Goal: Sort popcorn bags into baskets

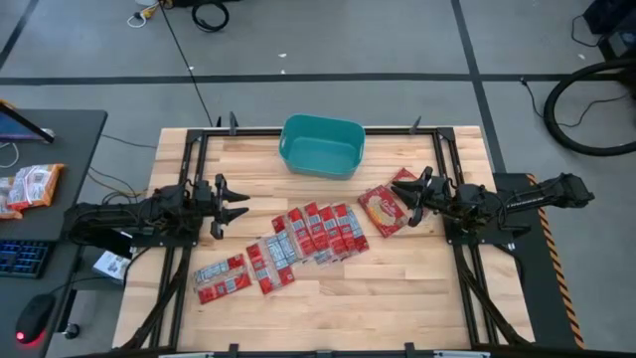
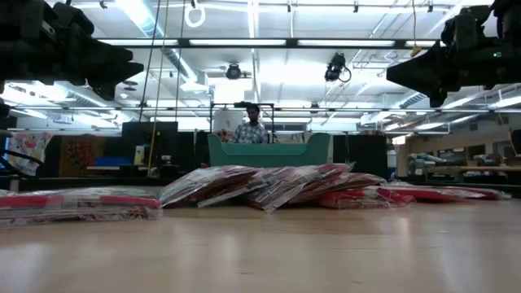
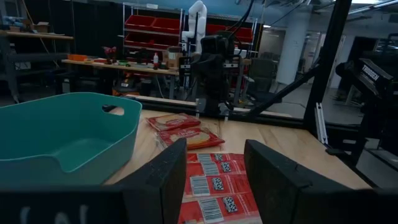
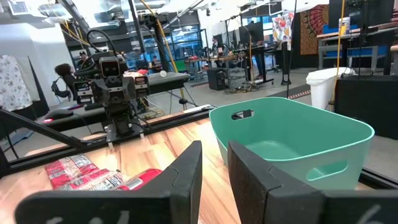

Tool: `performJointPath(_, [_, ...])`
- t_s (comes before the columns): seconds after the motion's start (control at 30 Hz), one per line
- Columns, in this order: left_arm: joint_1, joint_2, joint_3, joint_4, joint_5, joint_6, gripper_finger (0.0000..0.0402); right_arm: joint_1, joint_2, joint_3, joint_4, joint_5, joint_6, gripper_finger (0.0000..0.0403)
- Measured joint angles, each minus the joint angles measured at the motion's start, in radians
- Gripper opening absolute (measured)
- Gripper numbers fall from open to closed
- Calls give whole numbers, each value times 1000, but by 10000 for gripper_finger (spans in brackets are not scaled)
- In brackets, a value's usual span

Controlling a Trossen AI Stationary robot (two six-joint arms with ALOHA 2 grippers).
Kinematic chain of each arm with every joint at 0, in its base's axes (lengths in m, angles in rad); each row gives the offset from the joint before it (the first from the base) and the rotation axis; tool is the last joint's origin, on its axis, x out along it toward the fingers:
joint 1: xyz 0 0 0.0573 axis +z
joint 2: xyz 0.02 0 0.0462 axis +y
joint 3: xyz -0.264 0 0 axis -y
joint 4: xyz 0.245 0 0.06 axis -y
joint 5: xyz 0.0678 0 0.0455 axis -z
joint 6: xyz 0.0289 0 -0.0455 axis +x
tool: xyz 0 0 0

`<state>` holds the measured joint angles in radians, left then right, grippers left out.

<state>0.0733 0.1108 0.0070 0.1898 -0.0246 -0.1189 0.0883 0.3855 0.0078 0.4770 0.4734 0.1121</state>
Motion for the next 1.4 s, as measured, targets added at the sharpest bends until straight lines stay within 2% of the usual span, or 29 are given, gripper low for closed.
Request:
performJointPath(0.53, [0,0,0,2,0,-17,165,0,0,0,0,0,0,82])
performJointPath(0.67, [0,0,0,39,0,-63,165,0,0,0,0,0,0,82])
performJointPath(0.9, [0,0,0,167,0,-261,165,0,0,0,7,6,-1,82])
performJointPath(1.17, [0,0,0,180,-24,-263,165,-1,0,0,27,5,-36,82])
performJointPath(1.27, [0,0,0,191,-64,-263,165,-1,0,0,27,-2,-56,82])
performJointPath(1.4, [0,0,0,192,-73,-281,165,-1,0,0,28,-48,-5,82])
